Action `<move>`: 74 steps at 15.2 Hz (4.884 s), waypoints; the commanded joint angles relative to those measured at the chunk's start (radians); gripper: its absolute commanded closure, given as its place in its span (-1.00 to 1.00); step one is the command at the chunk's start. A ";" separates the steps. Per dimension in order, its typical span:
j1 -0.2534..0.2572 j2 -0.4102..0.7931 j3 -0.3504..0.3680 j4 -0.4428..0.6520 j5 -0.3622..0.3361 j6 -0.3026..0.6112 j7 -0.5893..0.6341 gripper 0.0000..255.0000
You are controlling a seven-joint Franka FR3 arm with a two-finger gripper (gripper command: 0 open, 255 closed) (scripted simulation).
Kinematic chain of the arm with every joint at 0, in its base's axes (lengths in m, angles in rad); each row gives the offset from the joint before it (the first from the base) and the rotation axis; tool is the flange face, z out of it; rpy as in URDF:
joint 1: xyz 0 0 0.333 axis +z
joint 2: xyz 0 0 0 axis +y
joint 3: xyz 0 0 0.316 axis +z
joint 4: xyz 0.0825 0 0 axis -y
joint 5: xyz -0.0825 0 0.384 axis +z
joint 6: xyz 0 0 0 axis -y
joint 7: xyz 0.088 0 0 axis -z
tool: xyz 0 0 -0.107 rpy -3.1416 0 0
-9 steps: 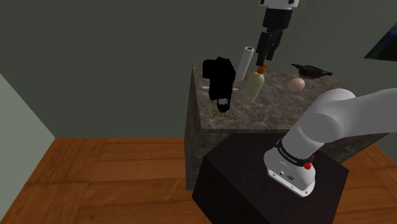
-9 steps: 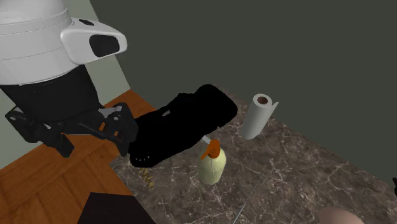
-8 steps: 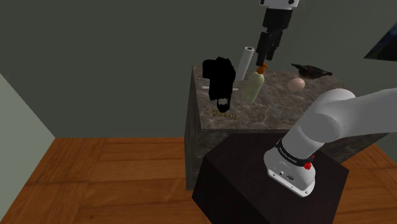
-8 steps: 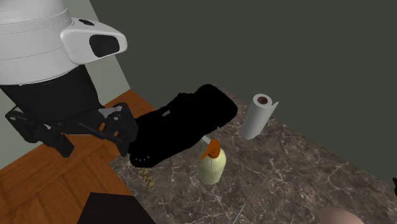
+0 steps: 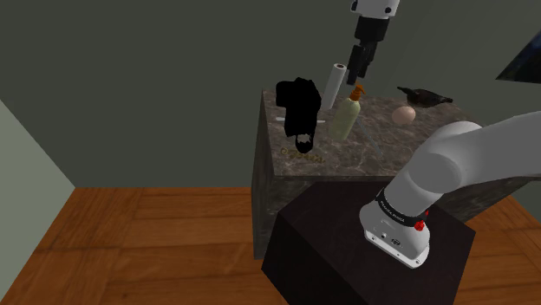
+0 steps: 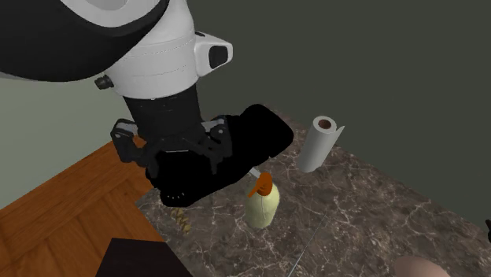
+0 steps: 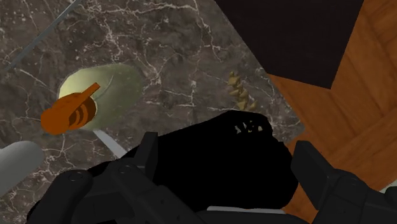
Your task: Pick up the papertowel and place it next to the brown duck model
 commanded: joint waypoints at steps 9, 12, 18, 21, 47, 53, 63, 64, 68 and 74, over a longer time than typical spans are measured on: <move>-0.032 0.273 -0.164 0.130 -0.085 0.206 -0.240 -1.00; -0.035 0.369 -0.208 0.194 -0.083 0.257 -0.313 -1.00; -0.045 0.575 -0.281 0.356 -0.035 0.334 -0.467 -1.00; -0.058 0.685 -0.307 0.454 0.008 0.357 -0.547 -1.00; -0.115 0.937 -0.322 0.618 0.127 0.456 -0.702 1.00; -0.114 0.932 -0.323 0.626 0.125 0.444 -0.701 1.00; -0.112 0.899 -0.328 0.719 0.108 0.320 -0.691 1.00; -0.112 0.896 -0.328 0.730 0.107 0.307 -0.690 1.00; -0.113 0.890 -0.330 0.776 0.103 0.255 -0.689 1.00; -0.115 0.888 -0.332 0.853 0.101 0.175 -0.688 1.00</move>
